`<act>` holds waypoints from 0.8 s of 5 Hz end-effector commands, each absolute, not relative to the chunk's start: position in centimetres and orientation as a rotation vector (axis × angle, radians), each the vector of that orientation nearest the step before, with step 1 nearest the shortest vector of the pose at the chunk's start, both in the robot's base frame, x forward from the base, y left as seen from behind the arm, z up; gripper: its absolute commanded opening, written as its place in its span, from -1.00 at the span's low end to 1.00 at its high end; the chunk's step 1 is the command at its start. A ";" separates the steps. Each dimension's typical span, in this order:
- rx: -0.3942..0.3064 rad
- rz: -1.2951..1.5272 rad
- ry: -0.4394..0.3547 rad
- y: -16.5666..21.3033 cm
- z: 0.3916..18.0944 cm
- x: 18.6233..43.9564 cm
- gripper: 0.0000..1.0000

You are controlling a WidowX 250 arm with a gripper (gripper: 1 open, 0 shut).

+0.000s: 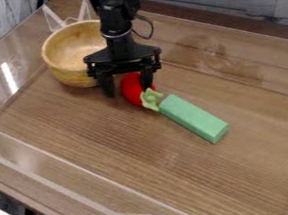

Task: Move the red fruit to the right side of the table

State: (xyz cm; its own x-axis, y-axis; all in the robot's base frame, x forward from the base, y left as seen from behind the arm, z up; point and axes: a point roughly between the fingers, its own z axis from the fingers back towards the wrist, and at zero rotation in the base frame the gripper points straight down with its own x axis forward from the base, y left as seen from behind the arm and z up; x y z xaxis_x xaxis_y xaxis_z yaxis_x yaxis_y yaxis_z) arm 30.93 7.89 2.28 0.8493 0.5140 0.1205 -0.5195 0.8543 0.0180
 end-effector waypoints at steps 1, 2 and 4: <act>0.065 0.645 -0.112 9.9 1.7 30.7 -1.00; 0.066 0.684 -0.107 9.8 2.4 30.1 -1.00; 0.072 0.741 -0.095 9.3 3.7 28.7 -1.00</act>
State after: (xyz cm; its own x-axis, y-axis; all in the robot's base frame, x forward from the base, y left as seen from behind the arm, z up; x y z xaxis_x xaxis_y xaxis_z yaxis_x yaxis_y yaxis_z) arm 28.51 8.72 2.66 0.7446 0.6622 0.0846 -0.6665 0.7445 0.0393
